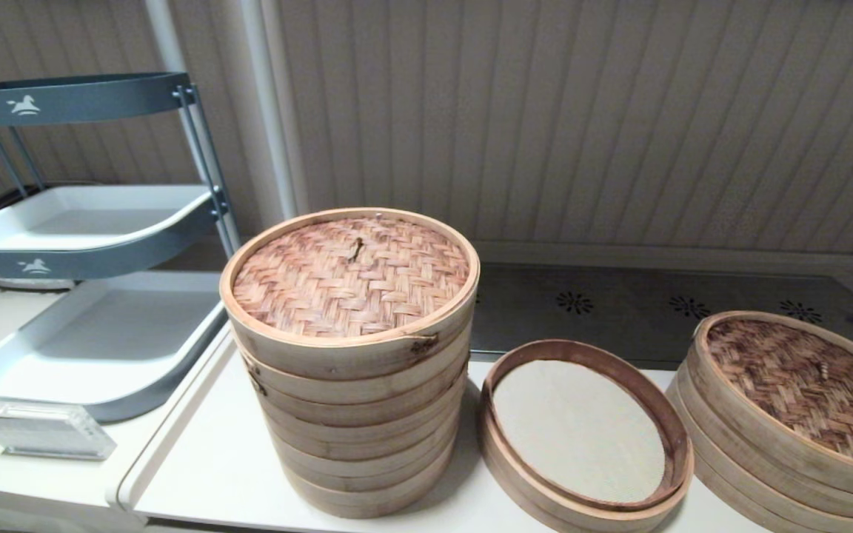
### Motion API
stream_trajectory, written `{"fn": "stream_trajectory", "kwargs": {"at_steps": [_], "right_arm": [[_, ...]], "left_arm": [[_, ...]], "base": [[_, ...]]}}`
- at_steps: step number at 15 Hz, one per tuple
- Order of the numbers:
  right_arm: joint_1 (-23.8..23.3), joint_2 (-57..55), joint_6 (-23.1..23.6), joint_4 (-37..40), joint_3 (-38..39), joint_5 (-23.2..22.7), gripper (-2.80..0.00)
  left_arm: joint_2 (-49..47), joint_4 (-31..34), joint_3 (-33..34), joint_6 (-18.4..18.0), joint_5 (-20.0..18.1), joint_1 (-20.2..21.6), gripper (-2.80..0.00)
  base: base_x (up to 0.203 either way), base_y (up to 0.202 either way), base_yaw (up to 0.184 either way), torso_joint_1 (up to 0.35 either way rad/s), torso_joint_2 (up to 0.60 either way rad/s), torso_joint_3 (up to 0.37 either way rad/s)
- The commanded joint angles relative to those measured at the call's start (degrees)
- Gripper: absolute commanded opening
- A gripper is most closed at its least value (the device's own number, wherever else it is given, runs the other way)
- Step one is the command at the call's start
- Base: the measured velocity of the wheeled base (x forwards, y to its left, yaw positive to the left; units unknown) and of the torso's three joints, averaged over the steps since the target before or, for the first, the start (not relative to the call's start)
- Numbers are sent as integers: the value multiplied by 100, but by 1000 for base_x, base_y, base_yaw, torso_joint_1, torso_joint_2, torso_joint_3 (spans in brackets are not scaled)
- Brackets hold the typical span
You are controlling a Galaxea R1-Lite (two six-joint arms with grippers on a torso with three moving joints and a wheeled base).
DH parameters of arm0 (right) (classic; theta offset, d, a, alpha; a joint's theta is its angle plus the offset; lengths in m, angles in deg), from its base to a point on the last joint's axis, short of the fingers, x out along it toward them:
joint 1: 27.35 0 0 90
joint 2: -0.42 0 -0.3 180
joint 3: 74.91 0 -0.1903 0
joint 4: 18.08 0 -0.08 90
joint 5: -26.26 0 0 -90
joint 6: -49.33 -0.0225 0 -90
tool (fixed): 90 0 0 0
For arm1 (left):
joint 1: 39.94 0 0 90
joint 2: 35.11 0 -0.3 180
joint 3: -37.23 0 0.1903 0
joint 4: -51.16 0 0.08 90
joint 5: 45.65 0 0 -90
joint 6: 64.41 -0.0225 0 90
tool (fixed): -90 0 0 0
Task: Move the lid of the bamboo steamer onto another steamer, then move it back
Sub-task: Pick up the steamer
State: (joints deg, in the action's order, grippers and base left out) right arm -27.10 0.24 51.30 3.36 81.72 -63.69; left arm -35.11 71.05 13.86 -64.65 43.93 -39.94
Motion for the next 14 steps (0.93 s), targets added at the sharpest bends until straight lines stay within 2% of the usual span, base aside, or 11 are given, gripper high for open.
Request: {"fn": "stream_trajectory", "kwargs": {"at_steps": [1, 8, 10, 12, 14], "right_arm": [[2, -8, 26, -18, 149, -7, -280], [14, 21, 60, 216, -74, -36, -280], [7, -1, 54, 556, -755, -114, -280], [4, -156, 51, 1370, -1840, -244, -280], [5, -894, 45, 1605, -2483, -278, -280]], "left_arm": [[9, -4, 141, -2, -1, 0, -280], [9, -4, 141, -2, 2, 0, -280], [9, -4, 141, -2, 6, 0, -280], [9, -4, 141, -2, 1, 0, -280], [17, -4, 141, -2, -2, 0, -280]], "base": [[0, 0, 0, 0, 0, 0], [0, 0, 0, 0, 0, 0], [0, 0, 0, 0, 0, 0], [0, 0, 0, 0, 0, 0], [0, 0, 0, 0, 0, 0]]}}
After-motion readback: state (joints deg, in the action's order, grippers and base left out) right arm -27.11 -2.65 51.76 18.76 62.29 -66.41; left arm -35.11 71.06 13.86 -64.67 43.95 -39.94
